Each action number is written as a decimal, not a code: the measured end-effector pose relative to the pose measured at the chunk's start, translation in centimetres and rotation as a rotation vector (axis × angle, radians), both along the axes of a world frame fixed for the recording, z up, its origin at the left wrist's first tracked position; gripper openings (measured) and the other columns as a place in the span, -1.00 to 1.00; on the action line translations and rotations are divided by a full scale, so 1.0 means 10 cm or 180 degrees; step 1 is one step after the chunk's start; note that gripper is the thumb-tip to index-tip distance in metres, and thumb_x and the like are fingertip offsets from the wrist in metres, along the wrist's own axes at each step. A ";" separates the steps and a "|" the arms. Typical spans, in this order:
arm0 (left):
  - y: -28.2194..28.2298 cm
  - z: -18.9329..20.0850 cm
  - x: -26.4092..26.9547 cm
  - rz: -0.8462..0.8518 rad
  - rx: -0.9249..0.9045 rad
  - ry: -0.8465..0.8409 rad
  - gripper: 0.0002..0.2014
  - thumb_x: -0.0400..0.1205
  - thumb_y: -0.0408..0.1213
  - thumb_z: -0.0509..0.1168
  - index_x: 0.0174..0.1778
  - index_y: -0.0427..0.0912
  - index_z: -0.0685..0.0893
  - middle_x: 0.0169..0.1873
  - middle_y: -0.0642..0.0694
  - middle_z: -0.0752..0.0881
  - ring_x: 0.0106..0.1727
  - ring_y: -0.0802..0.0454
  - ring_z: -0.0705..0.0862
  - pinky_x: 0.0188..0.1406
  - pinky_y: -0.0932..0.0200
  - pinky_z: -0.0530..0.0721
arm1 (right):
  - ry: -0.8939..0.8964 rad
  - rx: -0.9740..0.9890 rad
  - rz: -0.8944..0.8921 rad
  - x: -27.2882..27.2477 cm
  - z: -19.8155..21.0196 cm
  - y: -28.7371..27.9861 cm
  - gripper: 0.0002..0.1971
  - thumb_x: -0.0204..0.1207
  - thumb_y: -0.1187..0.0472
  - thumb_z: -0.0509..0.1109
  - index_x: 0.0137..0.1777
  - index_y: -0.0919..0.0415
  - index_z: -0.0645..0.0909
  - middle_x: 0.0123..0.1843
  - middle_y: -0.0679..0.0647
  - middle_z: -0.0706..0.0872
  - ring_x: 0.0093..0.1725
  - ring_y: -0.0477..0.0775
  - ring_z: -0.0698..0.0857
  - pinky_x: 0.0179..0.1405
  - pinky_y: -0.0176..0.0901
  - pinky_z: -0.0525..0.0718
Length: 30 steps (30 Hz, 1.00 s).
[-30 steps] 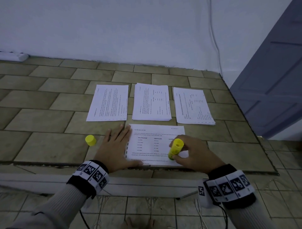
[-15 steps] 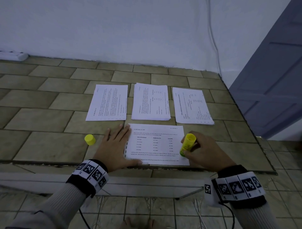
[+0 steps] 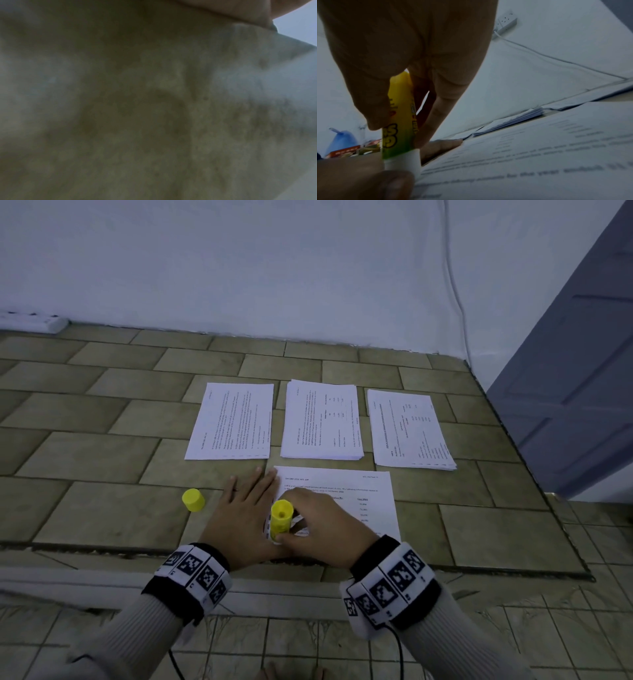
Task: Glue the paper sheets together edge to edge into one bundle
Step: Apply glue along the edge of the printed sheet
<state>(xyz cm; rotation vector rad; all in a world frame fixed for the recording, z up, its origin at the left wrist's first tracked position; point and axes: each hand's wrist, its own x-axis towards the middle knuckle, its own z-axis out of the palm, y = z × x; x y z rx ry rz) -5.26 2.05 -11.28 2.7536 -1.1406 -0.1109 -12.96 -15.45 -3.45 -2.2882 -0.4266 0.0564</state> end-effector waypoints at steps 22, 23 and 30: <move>-0.04 0.12 -0.04 0.0156 0.0081 -0.0087 0.35 0.19 0.79 -0.11 0.72 -0.19 0.07 0.70 -0.03 0.02 0.72 0.02 -0.13 0.62 -0.24 -0.26 | 0.0262 -0.0236 -0.0300 0.93 0.10 -0.22 -0.79 0.43 0.27 0.54 -0.05 0.35 0.61 -0.04 0.20 0.73 -0.05 0.11 0.69 0.03 -0.04 0.66; -0.04 0.12 -0.04 0.0153 0.0063 -0.0096 0.35 0.20 0.79 -0.10 0.72 -0.19 0.07 0.71 -0.03 0.03 0.72 0.02 -0.11 0.62 -0.25 -0.25 | 0.0271 -0.0220 -0.0319 0.94 0.10 -0.23 -0.79 0.43 0.27 0.54 -0.05 0.35 0.61 -0.04 0.19 0.73 -0.06 0.10 0.69 0.02 -0.07 0.66; -0.04 0.12 -0.04 0.0149 0.0059 -0.0107 0.33 0.22 0.78 -0.08 0.68 -0.24 0.19 0.69 -0.09 0.16 0.71 -0.03 0.03 0.64 -0.35 -0.04 | 0.0233 -0.0300 -0.0391 1.01 0.08 -0.22 -0.80 0.43 0.25 0.53 -0.06 0.31 0.60 -0.04 0.19 0.74 -0.06 0.12 0.70 0.00 -0.07 0.66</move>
